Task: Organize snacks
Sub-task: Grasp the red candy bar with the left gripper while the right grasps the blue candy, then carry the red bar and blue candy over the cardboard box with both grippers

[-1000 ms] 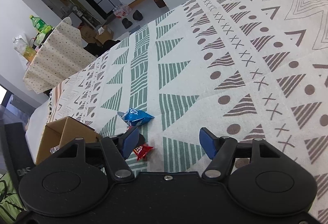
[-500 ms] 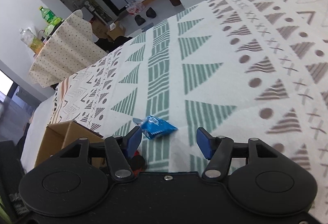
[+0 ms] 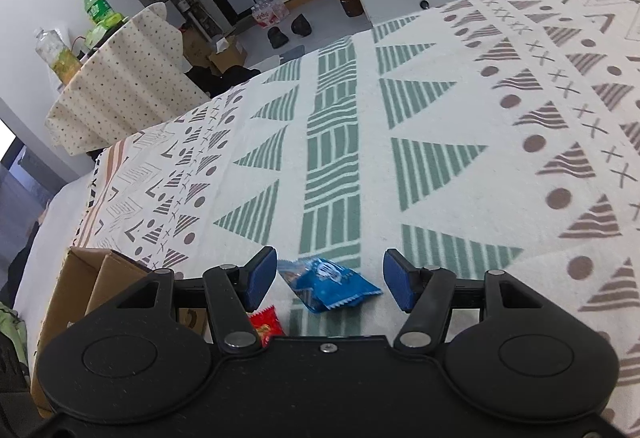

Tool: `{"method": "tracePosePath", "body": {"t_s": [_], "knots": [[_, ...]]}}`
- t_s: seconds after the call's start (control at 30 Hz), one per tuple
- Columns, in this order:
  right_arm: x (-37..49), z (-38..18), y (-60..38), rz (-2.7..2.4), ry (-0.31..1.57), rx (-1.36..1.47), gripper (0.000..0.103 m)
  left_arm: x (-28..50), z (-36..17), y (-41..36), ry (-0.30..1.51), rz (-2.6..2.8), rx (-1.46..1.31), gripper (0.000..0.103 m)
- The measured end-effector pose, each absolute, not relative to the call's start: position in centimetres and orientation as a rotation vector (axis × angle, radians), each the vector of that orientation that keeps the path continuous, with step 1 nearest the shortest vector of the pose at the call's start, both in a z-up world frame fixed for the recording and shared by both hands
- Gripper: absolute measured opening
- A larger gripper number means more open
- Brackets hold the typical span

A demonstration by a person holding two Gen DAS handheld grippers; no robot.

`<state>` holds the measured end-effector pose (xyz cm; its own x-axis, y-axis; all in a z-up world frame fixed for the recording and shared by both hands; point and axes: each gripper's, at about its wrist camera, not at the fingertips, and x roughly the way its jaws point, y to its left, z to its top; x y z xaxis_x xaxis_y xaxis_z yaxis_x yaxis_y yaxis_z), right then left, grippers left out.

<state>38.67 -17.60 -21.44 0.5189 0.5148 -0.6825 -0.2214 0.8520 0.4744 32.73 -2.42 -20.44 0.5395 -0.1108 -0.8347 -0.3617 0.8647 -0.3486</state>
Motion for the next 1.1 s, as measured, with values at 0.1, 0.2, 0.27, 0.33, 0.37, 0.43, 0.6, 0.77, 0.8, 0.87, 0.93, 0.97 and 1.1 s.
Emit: {"method": "tracePosePath", "body": {"t_s": [0.1,0.2,0.27,0.33,0.37,0.43,0.6,0.77,0.8,0.87,0.93,0.97,1.1], "knots": [[39.4,-21.6,-16.5,0.458,0.929,0.317,0.060,32.8,-20.7,-2.1,0.999,0.154,-0.549,0.018],[39.9,-21.9,-16.2,0.456,0.956,0.287,0.058,32.7,-20.7,-2.0,0.997,0.157,-0.563,0.018],[39.8,-22.4,-16.4,0.465,1.004,0.292,0.050,32.6,-20.8,-2.0,0.996,0.157,-0.568,0.018],[39.3,-22.6,-16.2,0.479,1.038,0.259,0.038,32.5,-20.8,-2.0,0.994,0.158,-0.565,0.018],[39.1,-22.6,-16.3,0.485,1.039,0.248,0.033,32.5,-20.7,-2.1,0.994,0.160,-0.563,0.018],[38.7,-22.6,-16.8,0.482,1.048,0.249,0.028,32.4,-20.6,-2.2,0.994,0.168,-0.558,0.018],[37.9,-22.1,-18.5,0.473,1.053,0.276,0.025,32.0,-20.2,-2.7,0.989,0.196,-0.533,0.018],[37.4,-21.0,-20.3,0.464,1.020,0.312,0.024,31.2,-19.3,-3.8,0.980,0.204,-0.497,0.018],[37.4,-20.7,-20.5,0.465,1.011,0.318,0.024,31.0,-19.0,-4.1,0.975,0.203,-0.490,0.018],[37.1,-20.0,-21.1,0.469,0.990,0.335,0.024,30.6,-18.4,-4.6,0.965,0.203,-0.479,0.018],[36.8,-19.4,-21.6,0.473,0.971,0.350,0.024,30.2,-17.7,-5.0,0.952,0.203,-0.466,0.018],[36.7,-19.1,-21.8,0.473,0.962,0.358,0.024,29.9,-17.3,-5.2,0.943,0.203,-0.459,0.018],[36.1,-17.8,-22.7,0.481,0.921,0.386,0.024,29.1,-15.5,-5.8,0.908,0.209,-0.437,0.018]]}}
